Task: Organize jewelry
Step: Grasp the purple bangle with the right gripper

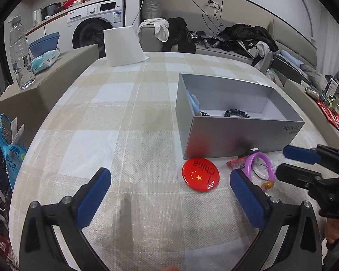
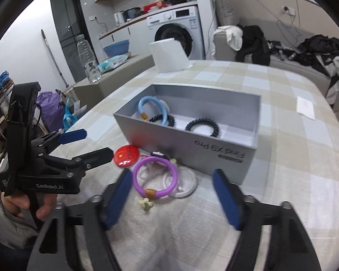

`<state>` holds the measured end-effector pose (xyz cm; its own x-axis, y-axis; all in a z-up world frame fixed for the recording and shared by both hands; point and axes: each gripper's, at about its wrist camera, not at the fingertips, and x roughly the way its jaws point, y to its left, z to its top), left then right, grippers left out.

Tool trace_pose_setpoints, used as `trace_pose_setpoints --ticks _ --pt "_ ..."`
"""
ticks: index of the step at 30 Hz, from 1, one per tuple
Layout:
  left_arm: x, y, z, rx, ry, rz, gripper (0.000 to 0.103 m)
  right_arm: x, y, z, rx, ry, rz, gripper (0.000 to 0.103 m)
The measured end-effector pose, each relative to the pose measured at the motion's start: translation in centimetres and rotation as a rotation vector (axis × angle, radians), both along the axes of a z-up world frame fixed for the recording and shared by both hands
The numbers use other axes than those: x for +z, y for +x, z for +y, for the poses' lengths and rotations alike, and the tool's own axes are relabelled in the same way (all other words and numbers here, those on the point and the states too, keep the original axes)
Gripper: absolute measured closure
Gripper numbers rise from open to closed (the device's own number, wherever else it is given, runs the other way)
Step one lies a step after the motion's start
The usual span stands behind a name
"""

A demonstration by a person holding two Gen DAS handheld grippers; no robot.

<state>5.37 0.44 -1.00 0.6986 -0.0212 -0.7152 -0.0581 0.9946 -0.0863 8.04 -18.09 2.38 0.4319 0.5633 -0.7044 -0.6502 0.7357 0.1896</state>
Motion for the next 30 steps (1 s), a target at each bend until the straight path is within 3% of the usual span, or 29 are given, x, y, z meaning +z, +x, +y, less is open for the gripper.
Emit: trace_pose_setpoints --ticks 3,13,18,30 --pt "-0.1 -0.1 0.3 0.001 -0.001 0.003 0.001 -0.8 0.4 0.7 0.015 -0.016 0.031 0.068" --pt "-0.6 -0.3 0.2 -0.004 0.004 0.014 0.001 -1.6 0.9 2.1 0.019 -0.049 0.028 0.081" --pt "-0.7 -0.2 0.1 -0.007 0.004 0.016 0.001 -1.8 0.9 2.1 0.016 -0.061 0.027 0.097" --pt "-0.6 -0.2 0.2 -0.009 0.002 0.017 0.001 -0.8 -0.2 0.6 0.012 -0.042 -0.026 0.097"
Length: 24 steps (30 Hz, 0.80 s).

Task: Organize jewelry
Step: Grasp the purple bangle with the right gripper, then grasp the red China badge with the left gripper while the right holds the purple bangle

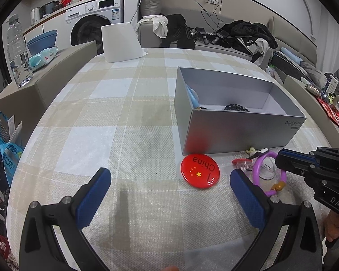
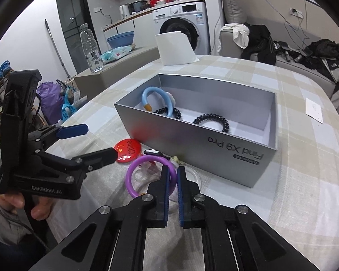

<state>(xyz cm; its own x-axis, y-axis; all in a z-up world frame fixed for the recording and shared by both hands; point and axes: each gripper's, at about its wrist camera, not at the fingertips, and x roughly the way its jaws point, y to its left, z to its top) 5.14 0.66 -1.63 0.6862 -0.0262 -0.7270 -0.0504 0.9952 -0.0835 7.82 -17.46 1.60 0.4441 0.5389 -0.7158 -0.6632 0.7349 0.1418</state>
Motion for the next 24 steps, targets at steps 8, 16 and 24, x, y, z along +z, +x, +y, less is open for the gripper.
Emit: trace_pose_setpoints --ticks 8,16,24 --pt "0.0 0.0 0.0 0.0 -0.001 0.001 0.001 -0.7 0.5 -0.6 -0.014 -0.025 0.034 0.094" --pt "0.0 0.0 -0.1 -0.003 -0.002 0.004 0.001 -1.0 0.7 0.0 -0.012 -0.035 0.043 0.083" --pt "-0.1 0.1 -0.2 -0.006 -0.002 0.013 0.001 -0.9 0.4 0.1 0.001 -0.033 0.021 0.094"
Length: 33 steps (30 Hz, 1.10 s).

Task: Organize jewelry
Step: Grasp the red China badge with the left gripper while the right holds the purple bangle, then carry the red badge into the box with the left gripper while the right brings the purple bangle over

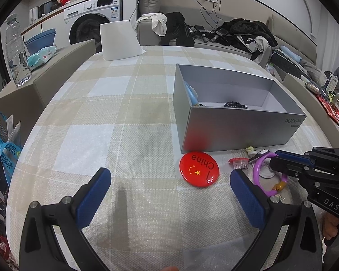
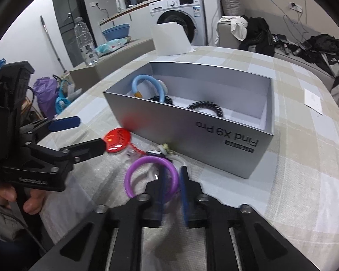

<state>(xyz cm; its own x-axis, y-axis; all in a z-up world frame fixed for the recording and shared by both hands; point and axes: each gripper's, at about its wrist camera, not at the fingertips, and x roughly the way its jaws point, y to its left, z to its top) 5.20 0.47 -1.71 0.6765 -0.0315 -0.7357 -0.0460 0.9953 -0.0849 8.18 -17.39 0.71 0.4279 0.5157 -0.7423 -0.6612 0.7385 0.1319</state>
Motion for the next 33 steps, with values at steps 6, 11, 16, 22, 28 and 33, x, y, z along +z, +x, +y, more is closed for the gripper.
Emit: trace_pose_setpoints --ticks 6,11,16,22,28,33 --pt "-0.4 0.3 -0.4 -0.009 0.033 0.042 0.001 1.2 -0.5 -0.9 -0.002 0.064 -0.022 0.096" --pt "-0.6 0.8 -1.3 -0.032 0.085 0.071 0.001 1.7 -0.3 -1.3 -0.011 0.091 -0.023 0.096" --pt "-0.9 1.3 -1.5 -0.077 0.079 0.094 0.02 1.9 -0.1 -1.6 -0.014 0.101 -0.019 0.096" --pt "-0.4 1.4 -1.9 -0.145 0.06 0.066 0.065 2.2 -0.2 -1.7 -0.015 0.11 -0.022 0.096" --pt "-0.4 -0.1 -1.7 -0.148 0.059 0.049 0.065 2.2 -0.2 -2.0 -0.016 0.111 -0.023 0.096" --pt "0.5 -0.4 -1.3 -0.137 0.037 0.011 0.065 2.3 -0.4 -2.0 -0.017 0.117 -0.028 0.096"
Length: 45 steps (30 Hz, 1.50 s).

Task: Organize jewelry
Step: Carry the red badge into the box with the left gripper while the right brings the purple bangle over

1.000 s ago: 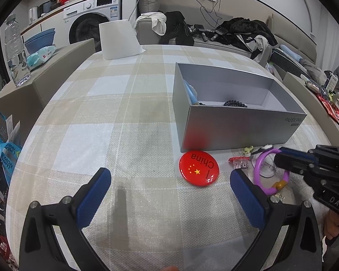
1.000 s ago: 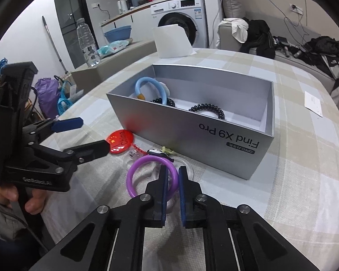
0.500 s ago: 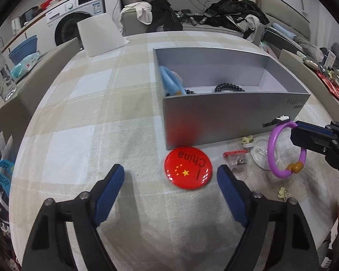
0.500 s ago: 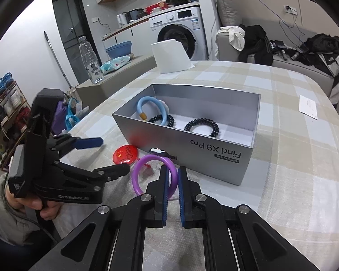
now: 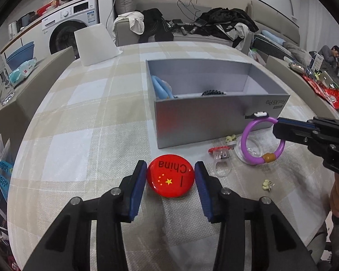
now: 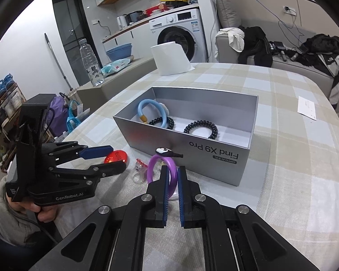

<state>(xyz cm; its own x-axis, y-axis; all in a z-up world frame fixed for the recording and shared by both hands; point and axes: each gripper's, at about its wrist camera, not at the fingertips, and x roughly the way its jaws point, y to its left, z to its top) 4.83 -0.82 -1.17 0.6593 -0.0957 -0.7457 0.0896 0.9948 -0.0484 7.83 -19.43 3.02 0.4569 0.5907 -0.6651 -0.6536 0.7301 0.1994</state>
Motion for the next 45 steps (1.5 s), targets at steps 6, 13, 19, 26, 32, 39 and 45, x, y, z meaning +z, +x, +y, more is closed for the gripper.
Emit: trace_pose_setpoints --ticks 6,13,19,26,32,39,45 --pt "1.1 -0.2 -0.3 0.0 -0.004 -0.057 0.065 0.4 -0.2 -0.2 0.001 0.021 -0.011 0.096" --pt "2.2 0.0 -0.5 0.02 -0.005 -0.106 0.065 1.5 -0.5 -0.5 0.0 0.068 -0.039 0.096" --pt "3.5 0.4 -0.3 0.041 -0.009 -0.151 0.065 3.2 -0.3 -1.1 -0.026 0.127 -0.07 0.096" --pt "4.5 3.0 -1.0 0.044 -0.012 -0.186 0.065 4.7 1.9 -1.5 -0.101 0.145 -0.096 0.096" --pt "4.1 5.2 -1.6 0.055 0.001 -0.19 0.065 4.1 4.9 -1.7 -0.164 0.149 -0.08 0.096" --pt "2.5 6.1 -2.4 0.048 0.021 -0.152 0.065 3.0 6.2 -1.9 -0.181 0.134 -0.047 0.096" --pt "2.2 6.0 -2.7 0.044 0.033 -0.132 0.065 2.8 5.9 -1.5 -0.176 0.109 -0.054 0.096"
